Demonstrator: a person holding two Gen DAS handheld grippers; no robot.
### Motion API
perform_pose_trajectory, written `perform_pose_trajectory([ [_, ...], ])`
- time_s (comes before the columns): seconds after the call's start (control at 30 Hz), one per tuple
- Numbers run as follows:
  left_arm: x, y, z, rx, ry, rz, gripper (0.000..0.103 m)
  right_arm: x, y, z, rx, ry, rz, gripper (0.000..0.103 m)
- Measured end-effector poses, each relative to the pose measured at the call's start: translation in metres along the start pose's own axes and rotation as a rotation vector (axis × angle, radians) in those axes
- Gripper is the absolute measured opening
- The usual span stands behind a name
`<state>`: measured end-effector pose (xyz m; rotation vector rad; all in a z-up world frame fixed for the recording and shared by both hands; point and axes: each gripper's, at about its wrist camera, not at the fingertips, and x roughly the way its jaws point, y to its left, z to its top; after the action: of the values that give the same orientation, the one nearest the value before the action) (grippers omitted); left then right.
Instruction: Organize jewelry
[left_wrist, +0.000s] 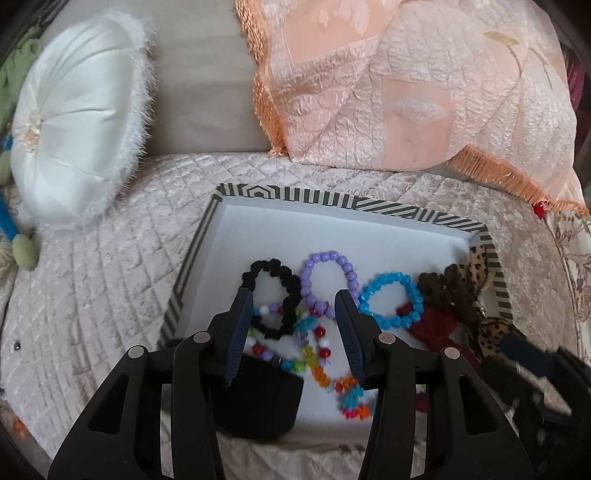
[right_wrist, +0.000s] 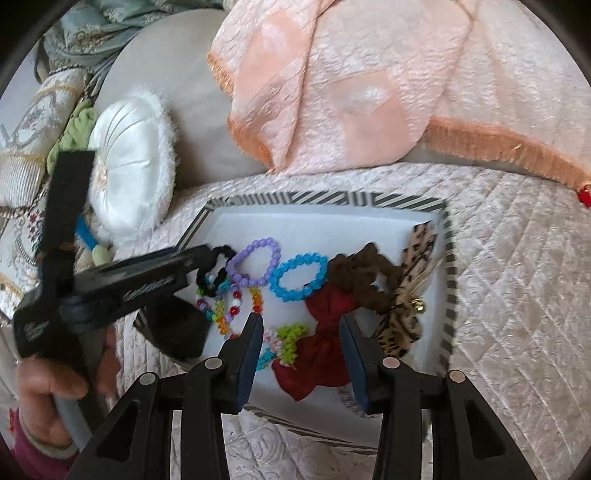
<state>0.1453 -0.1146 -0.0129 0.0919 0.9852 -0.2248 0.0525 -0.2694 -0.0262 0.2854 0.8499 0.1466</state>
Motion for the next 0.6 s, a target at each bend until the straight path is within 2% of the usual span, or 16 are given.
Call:
perform_pose_trajectory([
  [0.2,-0.041,0.000,-0.016,0.003,-0.072,0.032,0.046,-0.020,0.003,-0.002,0.001,-0.069,-0.052,0.043],
  [0.27,-0.052,0.000,-0.025,0.007,-0.086,0.040,0.046,-0.024,0.006,-0.003,-0.007,-0.086,-0.068,0.050],
  [0.3,-0.055,0.000,-0.028,0.008,-0.089,0.044,0.046,-0.027,0.009,-0.004,-0.013,-0.098,-0.079,0.058],
  [0.33,-0.059,0.001,-0.032,0.008,-0.093,0.049,0.046,-0.030,0.011,-0.005,-0.021,-0.113,-0.087,0.060],
  [0.5,-0.080,0.004,-0.041,-0.024,-0.122,0.035,0.046,-0.042,0.023,-0.006,-0.037,-0.151,-0.106,0.060],
  [0.6,-0.099,0.004,-0.039,-0.023,-0.182,0.052,0.046,-0.048,0.031,-0.008,-0.053,-0.160,-0.115,0.060],
])
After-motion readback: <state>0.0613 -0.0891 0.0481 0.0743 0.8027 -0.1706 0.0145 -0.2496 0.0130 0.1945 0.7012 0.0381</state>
